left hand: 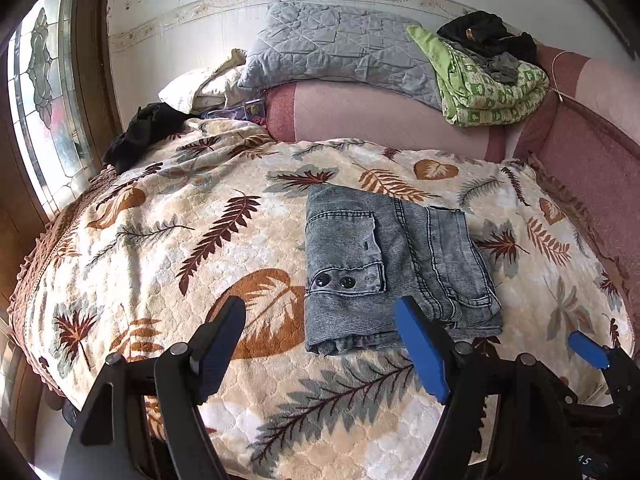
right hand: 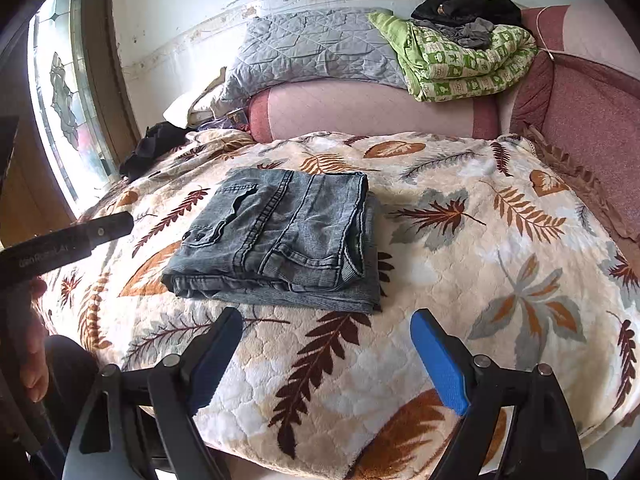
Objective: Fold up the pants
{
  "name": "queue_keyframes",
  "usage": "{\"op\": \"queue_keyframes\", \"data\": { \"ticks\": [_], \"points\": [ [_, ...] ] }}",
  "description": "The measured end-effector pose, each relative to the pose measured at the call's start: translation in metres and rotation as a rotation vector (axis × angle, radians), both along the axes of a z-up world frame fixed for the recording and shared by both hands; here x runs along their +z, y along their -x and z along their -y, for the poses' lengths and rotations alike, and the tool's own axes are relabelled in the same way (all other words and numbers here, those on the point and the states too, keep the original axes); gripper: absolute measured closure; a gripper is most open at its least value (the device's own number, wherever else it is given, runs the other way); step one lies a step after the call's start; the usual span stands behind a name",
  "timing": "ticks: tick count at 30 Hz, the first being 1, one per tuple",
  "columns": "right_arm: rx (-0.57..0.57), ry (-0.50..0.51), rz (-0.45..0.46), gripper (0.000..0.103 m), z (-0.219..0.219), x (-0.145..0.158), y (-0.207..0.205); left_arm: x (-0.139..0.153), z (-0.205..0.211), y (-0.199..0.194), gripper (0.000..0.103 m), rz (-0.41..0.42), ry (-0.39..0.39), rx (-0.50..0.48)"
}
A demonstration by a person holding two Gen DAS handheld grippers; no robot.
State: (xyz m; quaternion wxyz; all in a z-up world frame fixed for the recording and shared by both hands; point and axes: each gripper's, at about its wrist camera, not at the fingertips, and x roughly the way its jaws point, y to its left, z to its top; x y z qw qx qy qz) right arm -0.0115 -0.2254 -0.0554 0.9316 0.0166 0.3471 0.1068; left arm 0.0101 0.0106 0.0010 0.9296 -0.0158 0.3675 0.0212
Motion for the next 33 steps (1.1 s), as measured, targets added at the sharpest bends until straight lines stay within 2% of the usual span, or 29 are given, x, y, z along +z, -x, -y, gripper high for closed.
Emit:
{"op": "queue_keyframes", "data": {
  "ticks": [3, 8, 15, 24, 33],
  "points": [
    [0.006, 0.009, 0.011, 0.015, -0.002, -0.003, 0.004, -0.002, 0.001, 0.008, 0.025, -0.015, 0.030, 0.004],
    [0.036, 0.025, 0.018, 0.015, -0.011, -0.005, 0.007, -0.005, 0.006, 0.018, 0.025, -0.024, 0.015, 0.009],
    [0.060, 0.037, 0.021, 0.015, -0.016, -0.007, 0.010, -0.007, 0.007, 0.029, 0.021, -0.036, 0.057, 0.001],
    [0.041, 0.018, 0.028, 0.015, -0.010, -0.003, 0.010, 0.012, 0.026, 0.037, 0.017, 0.008, 0.021, -0.041],
    [0.029, 0.017, 0.012, 0.015, -0.009, -0.008, 0.008, 0.004, 0.026, 0.033, 0.015, -0.028, 0.019, -0.039]
  ]
}}
